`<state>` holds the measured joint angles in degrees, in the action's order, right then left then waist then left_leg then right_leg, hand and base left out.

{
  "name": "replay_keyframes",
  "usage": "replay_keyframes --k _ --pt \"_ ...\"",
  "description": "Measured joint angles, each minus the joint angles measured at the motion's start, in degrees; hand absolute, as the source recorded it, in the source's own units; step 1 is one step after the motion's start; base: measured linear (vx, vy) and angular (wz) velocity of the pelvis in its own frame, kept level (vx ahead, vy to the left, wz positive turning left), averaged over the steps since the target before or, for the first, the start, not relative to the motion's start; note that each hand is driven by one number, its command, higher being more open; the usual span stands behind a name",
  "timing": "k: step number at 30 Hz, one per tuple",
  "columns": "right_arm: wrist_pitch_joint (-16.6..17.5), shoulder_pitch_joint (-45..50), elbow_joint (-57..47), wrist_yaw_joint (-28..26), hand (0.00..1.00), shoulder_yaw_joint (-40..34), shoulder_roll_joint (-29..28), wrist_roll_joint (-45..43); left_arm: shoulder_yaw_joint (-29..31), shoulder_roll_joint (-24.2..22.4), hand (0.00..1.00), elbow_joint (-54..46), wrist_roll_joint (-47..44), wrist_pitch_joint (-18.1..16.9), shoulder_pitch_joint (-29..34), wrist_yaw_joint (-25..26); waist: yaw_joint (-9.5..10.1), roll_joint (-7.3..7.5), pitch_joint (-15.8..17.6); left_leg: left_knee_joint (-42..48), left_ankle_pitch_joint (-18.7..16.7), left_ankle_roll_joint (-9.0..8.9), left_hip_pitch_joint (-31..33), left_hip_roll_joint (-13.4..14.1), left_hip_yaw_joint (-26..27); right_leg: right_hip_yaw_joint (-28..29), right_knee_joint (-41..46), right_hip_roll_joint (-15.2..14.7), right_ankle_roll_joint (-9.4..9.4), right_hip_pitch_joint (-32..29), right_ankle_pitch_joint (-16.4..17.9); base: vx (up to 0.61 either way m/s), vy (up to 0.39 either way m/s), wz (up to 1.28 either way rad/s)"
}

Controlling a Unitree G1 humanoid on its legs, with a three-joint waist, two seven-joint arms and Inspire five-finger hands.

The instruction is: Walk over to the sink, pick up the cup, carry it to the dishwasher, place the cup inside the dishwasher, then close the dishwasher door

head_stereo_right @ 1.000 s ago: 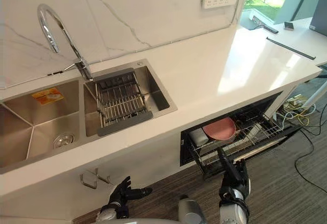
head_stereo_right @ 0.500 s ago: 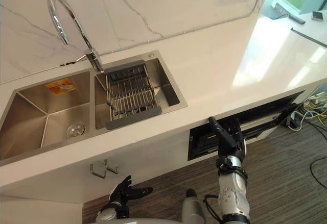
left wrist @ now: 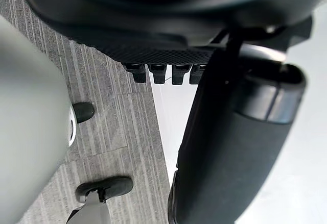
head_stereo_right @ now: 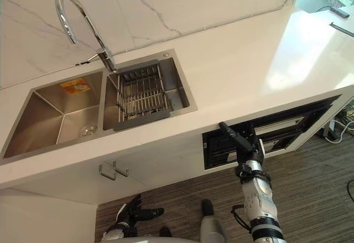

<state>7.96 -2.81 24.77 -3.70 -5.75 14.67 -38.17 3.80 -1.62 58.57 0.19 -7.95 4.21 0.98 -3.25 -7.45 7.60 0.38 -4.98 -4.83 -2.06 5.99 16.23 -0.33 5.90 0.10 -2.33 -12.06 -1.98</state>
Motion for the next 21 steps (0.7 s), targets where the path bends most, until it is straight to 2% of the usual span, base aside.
replay_keyframes --k 10,18,21 --pt "-0.5 -0.1 0.4 -1.7 1.00 2.9 2.8 7.3 -0.9 0.6 1.00 0.8 2.2 0.0 -0.9 -0.1 -0.80 0.28 1.5 -0.1 0.2 -0.37 -0.2 1.5 -3.0 -0.9 0.3 2.3 0.01 0.2 0.0 0.00 -0.062 -0.01" --pt "-1.2 2.5 0.4 -2.8 1.00 4.3 3.0 15.1 -1.9 0.9 1.00 0.8 3.1 0.1 -1.1 -0.1 -0.83 0.93 1.9 0.1 0.3 -0.25 -1.5 1.6 -3.5 -1.8 2.2 2.4 0.28 0.8 0.2 0.02 0.003 0.03" --pt "-1.0 5.0 -0.7 -2.9 1.00 4.9 2.3 17.3 -2.0 1.4 1.00 0.8 3.1 0.1 -1.1 0.0 -0.84 1.85 2.4 0.5 0.6 -0.16 -2.8 1.5 -4.5 -2.7 3.6 2.2 1.70 2.0 1.1 0.05 0.025 0.11"
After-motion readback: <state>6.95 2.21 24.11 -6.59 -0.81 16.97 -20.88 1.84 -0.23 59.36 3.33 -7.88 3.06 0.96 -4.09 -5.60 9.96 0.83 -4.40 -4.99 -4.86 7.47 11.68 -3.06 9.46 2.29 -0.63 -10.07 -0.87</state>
